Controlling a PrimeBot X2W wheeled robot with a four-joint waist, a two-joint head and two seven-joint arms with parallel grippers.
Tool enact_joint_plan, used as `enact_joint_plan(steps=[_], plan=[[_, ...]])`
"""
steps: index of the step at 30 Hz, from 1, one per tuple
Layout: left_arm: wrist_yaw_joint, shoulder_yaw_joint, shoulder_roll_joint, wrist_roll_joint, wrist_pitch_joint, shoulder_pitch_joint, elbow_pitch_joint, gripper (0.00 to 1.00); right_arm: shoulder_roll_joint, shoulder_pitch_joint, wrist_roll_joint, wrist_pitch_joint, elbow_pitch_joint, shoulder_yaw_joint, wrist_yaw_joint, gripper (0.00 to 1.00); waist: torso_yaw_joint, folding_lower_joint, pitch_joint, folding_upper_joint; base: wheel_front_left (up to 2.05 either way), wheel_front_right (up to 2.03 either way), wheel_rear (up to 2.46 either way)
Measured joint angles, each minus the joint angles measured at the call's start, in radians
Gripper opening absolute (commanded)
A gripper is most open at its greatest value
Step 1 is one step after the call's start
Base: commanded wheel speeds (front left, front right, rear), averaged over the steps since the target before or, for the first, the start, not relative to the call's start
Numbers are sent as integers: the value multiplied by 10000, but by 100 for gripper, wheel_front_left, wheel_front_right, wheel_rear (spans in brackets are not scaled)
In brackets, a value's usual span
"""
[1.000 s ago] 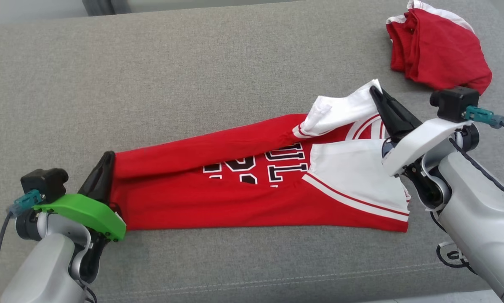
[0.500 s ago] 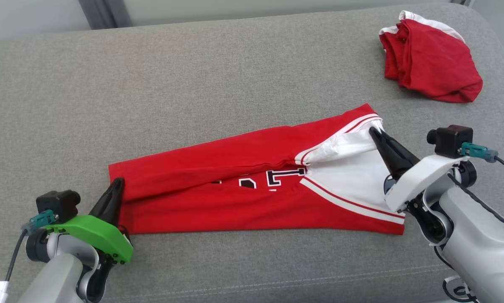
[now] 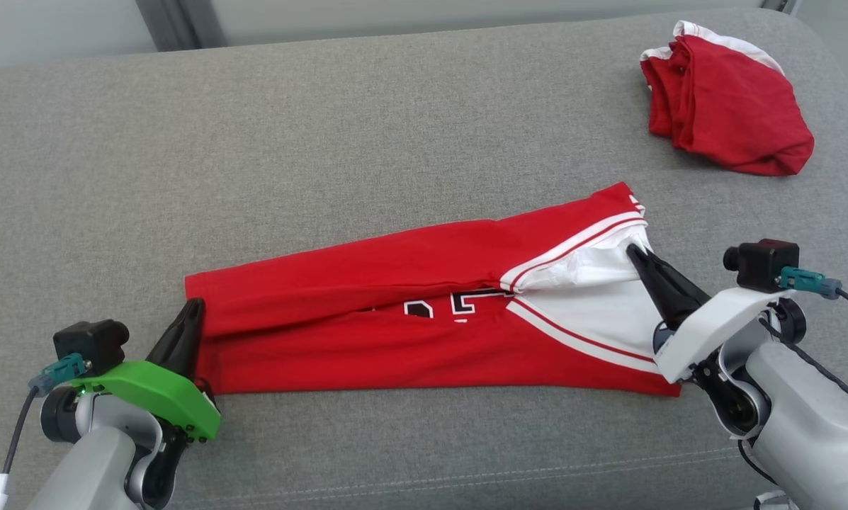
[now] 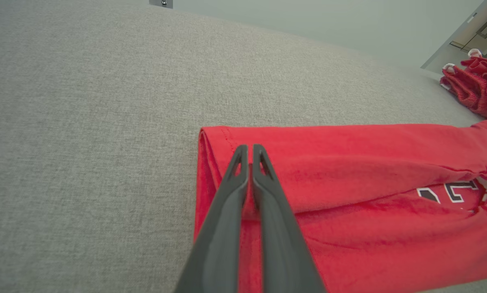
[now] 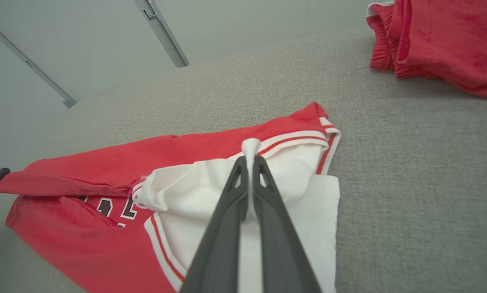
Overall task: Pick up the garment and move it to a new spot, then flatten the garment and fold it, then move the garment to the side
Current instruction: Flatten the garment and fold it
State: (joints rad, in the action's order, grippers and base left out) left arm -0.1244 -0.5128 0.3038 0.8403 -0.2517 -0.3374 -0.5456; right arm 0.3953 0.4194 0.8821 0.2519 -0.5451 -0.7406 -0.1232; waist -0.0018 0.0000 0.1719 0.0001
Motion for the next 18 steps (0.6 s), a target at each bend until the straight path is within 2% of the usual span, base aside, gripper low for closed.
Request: enact_joint_plan(steps=[6,10,12,13,14,15,16,18], plan=[[0,-12,0,10,0,0,-12,0,8,-318,397,0,69,-171,0,1,4,0,-35,0,0,0,0],[0,-19,0,12,-2,1,-56,0,12,-541,598,0,59,-345,0,10,2,0,-64,0,0,0,0],[0,-48,0,12,0,1,-88,20,21,-562,688,0,58,-439,0,30,-4,0,-73,0,0,0,0],[0,-69,-2,12,0,2,-111,36,29,-562,711,0,56,-464,0,50,-7,0,-76,0,0,0,0],[0,-69,-2,12,0,2,-111,54,29,-562,711,0,56,-464,0,96,-7,0,-76,0,0,0,0],[0,-79,-2,12,0,3,-130,85,40,-562,748,-2,50,-479,0,100,-11,0,-79,0,0,0,0],[0,-82,-2,12,0,3,-150,100,52,-562,805,-2,44,-497,0,100,-15,0,-82,0,0,0,0],[0,-100,-2,12,0,4,-192,100,77,-564,903,-4,42,-546,0,100,-22,0,-88,0,0,0,0]])
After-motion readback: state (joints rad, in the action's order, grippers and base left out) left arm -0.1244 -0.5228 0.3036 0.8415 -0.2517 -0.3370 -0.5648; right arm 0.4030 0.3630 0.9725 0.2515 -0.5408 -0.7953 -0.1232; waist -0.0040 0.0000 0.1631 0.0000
